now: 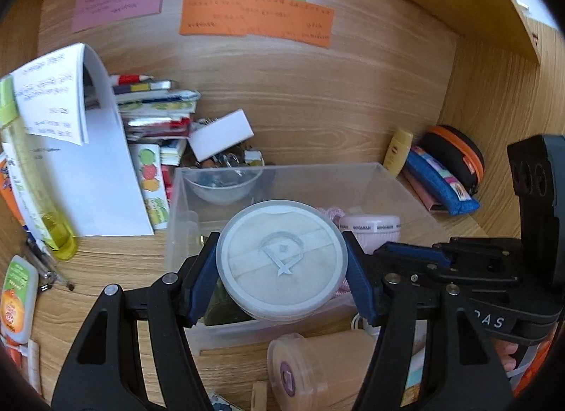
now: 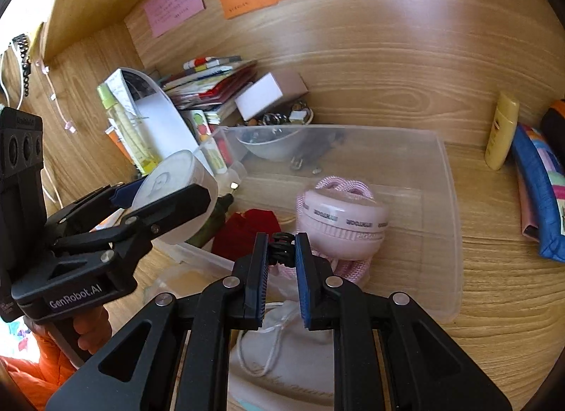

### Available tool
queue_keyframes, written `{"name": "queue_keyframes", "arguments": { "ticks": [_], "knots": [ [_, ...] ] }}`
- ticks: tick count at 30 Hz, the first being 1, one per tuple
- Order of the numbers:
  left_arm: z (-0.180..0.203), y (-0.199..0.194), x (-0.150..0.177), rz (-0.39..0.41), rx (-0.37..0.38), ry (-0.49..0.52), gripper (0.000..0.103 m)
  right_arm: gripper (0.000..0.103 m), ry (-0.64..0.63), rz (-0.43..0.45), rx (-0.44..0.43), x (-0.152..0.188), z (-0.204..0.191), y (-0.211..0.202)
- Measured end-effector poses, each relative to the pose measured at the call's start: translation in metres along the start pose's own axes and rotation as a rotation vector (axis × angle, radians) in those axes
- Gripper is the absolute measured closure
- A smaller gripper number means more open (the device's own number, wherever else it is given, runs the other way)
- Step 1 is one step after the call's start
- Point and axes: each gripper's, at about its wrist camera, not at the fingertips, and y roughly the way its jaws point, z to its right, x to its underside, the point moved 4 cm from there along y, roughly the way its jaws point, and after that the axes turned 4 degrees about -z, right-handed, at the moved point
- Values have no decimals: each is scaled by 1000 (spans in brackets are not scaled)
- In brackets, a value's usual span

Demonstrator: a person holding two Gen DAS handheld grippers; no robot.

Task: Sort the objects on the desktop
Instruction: 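Carry the white container over the clear box with the left gripper, then lower the white container into the box and open the left gripper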

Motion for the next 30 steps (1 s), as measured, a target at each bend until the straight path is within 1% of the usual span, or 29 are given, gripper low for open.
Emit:
{"name": "queue_keyframes", "arguments": {
  "ticks": [7, 10, 12, 16, 20, 22, 24, 30],
  "knots": [
    [3, 14, 3, -42, 24, 10, 38, 90, 1, 6, 4, 0, 3, 0],
    [3, 15, 3, -48, 40, 6, 38, 90, -5, 10, 12, 0, 2, 0],
    [3, 16, 4, -51, 41, 6, 38, 90, -8, 11, 16, 0, 1, 1],
    [3, 22, 7, -81, 42, 2, 38, 90, -10, 11, 18, 0, 1, 0],
    [6, 20, 9, -77, 46, 13, 39, 90, -11, 11, 19, -1, 1, 0],
    [7, 17, 8, -62, 49, 20, 42, 89, -10, 10, 20, -1, 1, 0],
    [7, 14, 7, -50, 49, 23, 42, 89, -10, 10, 19, -1, 1, 0],
    [6, 1, 3, -14, 40, 18, 42, 81, -6, 4, 11, 0, -3, -4]
  ]
}}
